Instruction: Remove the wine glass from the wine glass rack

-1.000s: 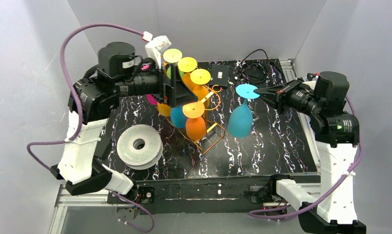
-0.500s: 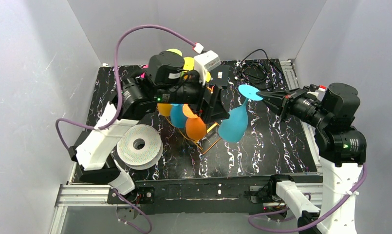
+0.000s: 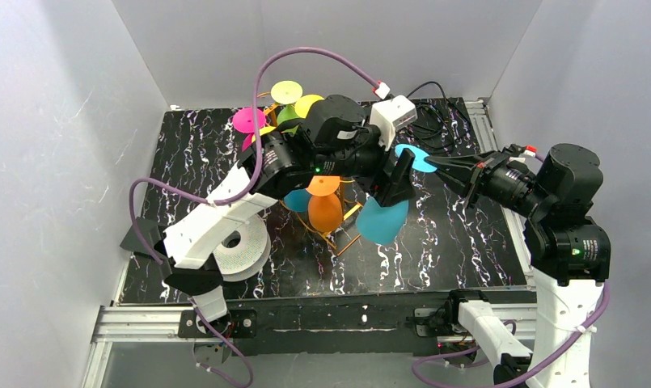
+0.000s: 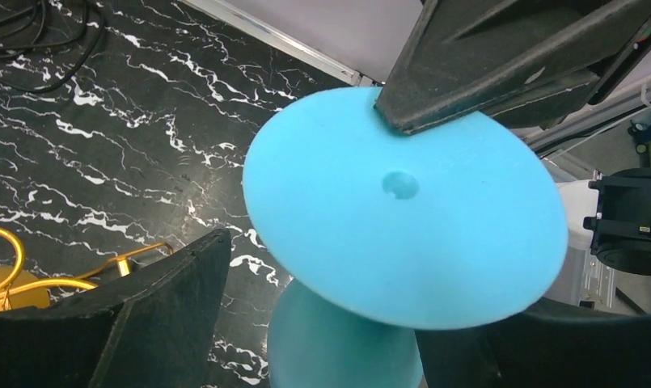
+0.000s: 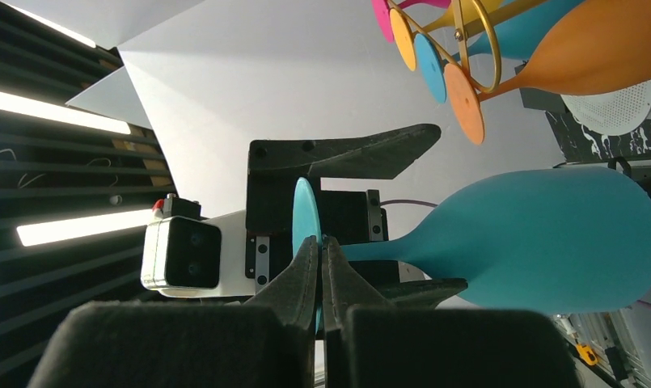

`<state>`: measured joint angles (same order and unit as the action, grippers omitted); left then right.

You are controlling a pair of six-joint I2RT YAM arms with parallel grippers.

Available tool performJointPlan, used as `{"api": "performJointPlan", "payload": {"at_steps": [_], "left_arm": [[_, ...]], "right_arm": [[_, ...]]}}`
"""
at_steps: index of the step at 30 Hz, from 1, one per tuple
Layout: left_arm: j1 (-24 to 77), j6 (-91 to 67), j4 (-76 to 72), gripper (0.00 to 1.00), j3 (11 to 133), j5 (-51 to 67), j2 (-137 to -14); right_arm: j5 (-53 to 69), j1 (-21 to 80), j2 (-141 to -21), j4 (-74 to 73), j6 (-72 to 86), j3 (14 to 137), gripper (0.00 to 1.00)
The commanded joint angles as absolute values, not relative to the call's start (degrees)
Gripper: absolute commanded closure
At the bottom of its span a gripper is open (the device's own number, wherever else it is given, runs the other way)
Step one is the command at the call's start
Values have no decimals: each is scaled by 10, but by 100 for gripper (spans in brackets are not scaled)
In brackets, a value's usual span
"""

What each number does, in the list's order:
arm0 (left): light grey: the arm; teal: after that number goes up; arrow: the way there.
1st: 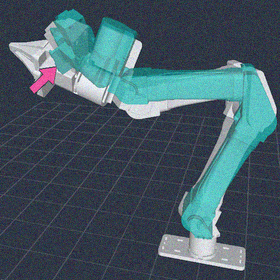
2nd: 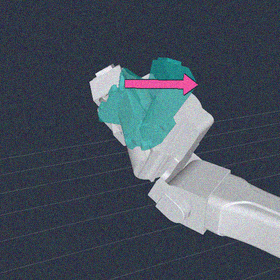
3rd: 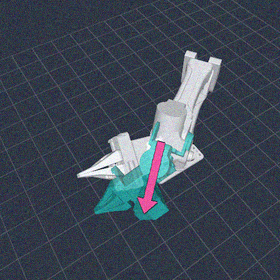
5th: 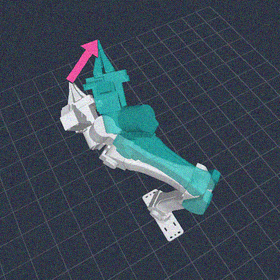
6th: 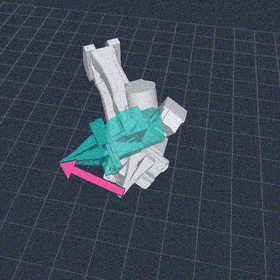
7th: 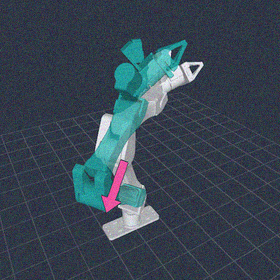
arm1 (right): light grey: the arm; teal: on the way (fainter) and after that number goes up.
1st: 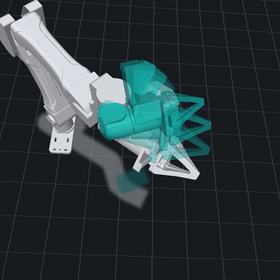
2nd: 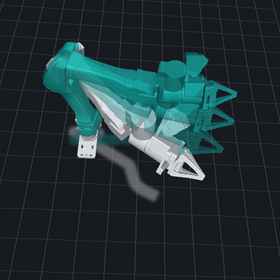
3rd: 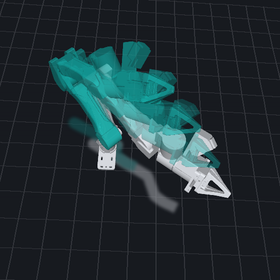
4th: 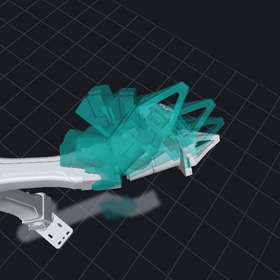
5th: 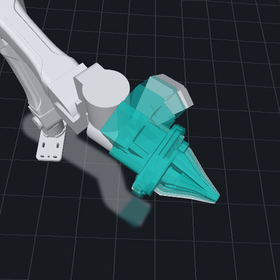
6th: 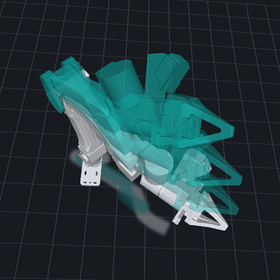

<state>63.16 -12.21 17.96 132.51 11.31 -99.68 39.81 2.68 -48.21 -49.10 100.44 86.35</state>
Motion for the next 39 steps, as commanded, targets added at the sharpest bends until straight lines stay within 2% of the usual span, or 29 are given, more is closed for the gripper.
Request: {"api": "performJointPlan", "payload": {"at_steps": [1, 5, 7, 9, 11, 17, 26, 29, 32, 35, 37, 39], "left_arm": [[638, -116, 140, 28, 1335, 95, -981], [640, -119, 132, 35, 1334, 82, -980], [640, -123, 130, 46, 1329, 74, -976], [641, -129, 127, 63, 1327, 68, -974], [641, -139, 121, 75, 1324, 60, -971], [643, -175, 93, 100, 1296, 41, -967], [643, -230, 51, 100, 1264, 9, -954], [643, -235, 44, 100, 1262, -1, -951], [643, -247, 27, 100, 1259, -23, -950], [643, -266, 5, 100, 1265, -36, -958], [643, -277, -15, 100, 1275, -42, -967], [643, -283, -8, 100, 1299, -54, -978]], "right_arm": [[420, 25, -478, -455, 1019, 860, 99], [429, 25, -480, -453, 1016, 857, 99], [432, 25, -478, -448, 1017, 852, 99], [434, 25, -480, -445, 1013, 849, 99], [436, 25, -482, -446, 1010, 847, 99], [438, 25, -477, -437, 1012, 844, 99], [431, 25, -467, -392, 1013, 832, 99], [440, 25, -470, -383, 1014, 836, 82], [450, 25, -473, -372, 1012, 837, 54], [448, 25, -472, -348, 1000, 832, 33], [437, 25, -470, -345, 988, 833, 27], [419, 25, -463, -327, 984, 833, 26]]}}
